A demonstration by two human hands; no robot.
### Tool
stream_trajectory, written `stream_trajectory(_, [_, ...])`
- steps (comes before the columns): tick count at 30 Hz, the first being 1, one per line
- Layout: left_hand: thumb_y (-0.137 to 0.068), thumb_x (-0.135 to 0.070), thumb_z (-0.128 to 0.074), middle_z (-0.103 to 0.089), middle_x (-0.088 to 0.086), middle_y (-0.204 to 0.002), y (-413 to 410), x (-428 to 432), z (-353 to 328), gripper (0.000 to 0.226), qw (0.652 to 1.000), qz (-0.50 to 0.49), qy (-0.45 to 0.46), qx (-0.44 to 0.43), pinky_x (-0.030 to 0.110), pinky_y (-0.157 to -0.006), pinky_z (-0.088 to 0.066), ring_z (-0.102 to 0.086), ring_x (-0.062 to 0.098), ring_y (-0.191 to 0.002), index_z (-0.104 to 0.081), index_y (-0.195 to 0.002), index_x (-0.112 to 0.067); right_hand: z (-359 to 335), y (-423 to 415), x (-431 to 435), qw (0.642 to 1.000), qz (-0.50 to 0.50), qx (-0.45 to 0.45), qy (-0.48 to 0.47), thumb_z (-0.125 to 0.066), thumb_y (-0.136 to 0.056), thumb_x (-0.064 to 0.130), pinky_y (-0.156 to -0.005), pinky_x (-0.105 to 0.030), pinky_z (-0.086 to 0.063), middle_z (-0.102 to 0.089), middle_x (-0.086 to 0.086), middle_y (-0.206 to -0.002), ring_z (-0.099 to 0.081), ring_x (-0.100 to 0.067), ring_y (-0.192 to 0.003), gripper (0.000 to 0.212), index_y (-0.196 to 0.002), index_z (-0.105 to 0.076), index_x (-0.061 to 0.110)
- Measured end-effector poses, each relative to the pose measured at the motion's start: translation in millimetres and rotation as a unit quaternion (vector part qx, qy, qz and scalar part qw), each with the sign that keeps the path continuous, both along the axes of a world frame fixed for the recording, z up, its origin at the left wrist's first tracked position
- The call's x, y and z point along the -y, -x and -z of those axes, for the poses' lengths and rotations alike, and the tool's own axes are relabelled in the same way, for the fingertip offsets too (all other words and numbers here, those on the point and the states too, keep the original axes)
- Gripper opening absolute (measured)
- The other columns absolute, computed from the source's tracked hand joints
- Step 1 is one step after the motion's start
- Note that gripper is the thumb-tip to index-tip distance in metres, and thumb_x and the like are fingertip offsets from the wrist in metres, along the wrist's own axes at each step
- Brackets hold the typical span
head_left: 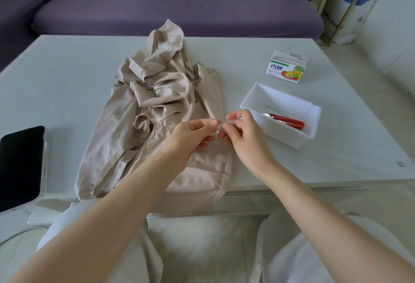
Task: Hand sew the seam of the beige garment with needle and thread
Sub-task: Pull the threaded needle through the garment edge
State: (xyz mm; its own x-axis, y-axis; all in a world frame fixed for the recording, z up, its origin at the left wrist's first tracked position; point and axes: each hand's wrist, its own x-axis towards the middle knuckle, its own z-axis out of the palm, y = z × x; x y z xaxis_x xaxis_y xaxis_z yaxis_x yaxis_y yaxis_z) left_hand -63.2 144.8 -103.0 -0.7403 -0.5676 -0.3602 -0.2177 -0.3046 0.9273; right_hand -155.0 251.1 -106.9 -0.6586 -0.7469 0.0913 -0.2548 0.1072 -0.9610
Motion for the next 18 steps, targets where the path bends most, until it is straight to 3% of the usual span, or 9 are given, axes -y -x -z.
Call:
stream_trajectory(2, [-0.088,-0.024,-0.064,-0.065,0.002,-0.088,0.3,-1.0,-0.8,0.011,1.0,0.001,0.009,0.004,0.023,-0.076,-0.042,-0.058,0.008,-0.075,-0.07,-0.091,-0.015,-0.5,-0.8,0.0,1.0,-0.003,-0.012,-0.005,-0.055,-0.095,0.019,-0.07,-0.014,-0.045,-0.065,0.0,-0.077,-0.058,0.001,-0.067,0.009,-0.101,-0.049,0.023])
stream_trajectory(5, [-0.09,-0.021,-0.062,-0.065,-0.002,-0.081,1.2,-2.5,-1.7,0.009,1.0,0.0,0.026,0.008,0.02,-0.073,-0.042,-0.057,0.006,-0.073,-0.07,-0.087,-0.018,-1.5,-0.2,-0.6,0.999,0.006,-0.039,-0.013,-0.065,-0.089,0.029,-0.071,-0.011,-0.042,-0.067,0.003,-0.079,-0.06,-0.001,-0.073,0.023,-0.109,-0.061,0.021])
stream_trajectory(11, [-0.088,-0.023,-0.065,-0.064,-0.001,-0.08,0.8,-4.8,-1.1,0.008,0.996,-0.019,0.082,0.006,0.018,-0.072,-0.043,-0.054,0.006,-0.073,-0.071,-0.084,-0.02,-1.6,1.9,-0.7,0.997,0.047,-0.057,-0.01,-0.074,-0.081,0.017,-0.069,-0.006,-0.042,-0.068,0.016,-0.079,-0.06,0.009,-0.071,0.019,-0.099,-0.075,0.017])
stream_trajectory(18, [-0.088,-0.021,-0.065,-0.063,-0.005,-0.078,0.2,-5.4,-3.6,0.006,0.996,-0.021,0.088,-0.001,0.017,-0.073,-0.045,-0.055,0.006,-0.072,-0.071,-0.087,-0.018,-1.1,5.9,-2.4,0.994,0.081,-0.071,-0.028,-0.072,-0.083,0.016,-0.07,-0.014,-0.047,-0.067,0.015,-0.076,-0.061,0.003,-0.07,0.004,-0.084,-0.076,0.017])
